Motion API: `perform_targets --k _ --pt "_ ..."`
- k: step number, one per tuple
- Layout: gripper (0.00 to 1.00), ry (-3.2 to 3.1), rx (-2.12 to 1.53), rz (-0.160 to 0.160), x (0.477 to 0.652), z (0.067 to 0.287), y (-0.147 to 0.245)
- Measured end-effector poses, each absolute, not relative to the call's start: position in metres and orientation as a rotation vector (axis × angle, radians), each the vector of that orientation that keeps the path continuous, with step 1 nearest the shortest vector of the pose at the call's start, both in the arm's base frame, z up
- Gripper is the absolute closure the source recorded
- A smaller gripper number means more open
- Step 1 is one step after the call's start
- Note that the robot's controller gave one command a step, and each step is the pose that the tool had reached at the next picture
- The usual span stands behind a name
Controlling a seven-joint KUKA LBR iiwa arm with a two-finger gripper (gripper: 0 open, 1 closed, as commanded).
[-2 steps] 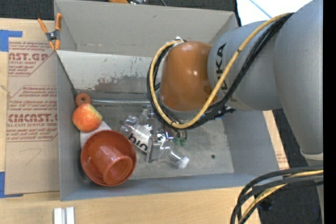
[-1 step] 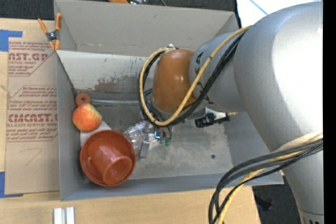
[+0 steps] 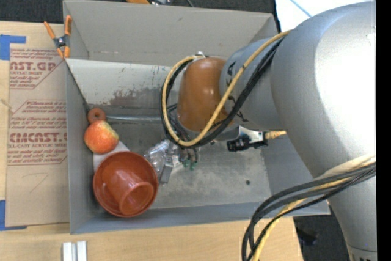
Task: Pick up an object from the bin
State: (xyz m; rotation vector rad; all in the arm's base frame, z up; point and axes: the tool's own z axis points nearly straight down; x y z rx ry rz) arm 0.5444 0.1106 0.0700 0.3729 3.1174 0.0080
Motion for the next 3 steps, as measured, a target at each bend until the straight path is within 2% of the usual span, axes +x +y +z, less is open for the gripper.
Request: perform_targets --k 2,3 --pt "0.0 3.122 0.321 0.01 0.5457 0.0701 0.1118" --pt "1.0 3.121 0.281 0.01 0.5476 0.0709 0.1121"
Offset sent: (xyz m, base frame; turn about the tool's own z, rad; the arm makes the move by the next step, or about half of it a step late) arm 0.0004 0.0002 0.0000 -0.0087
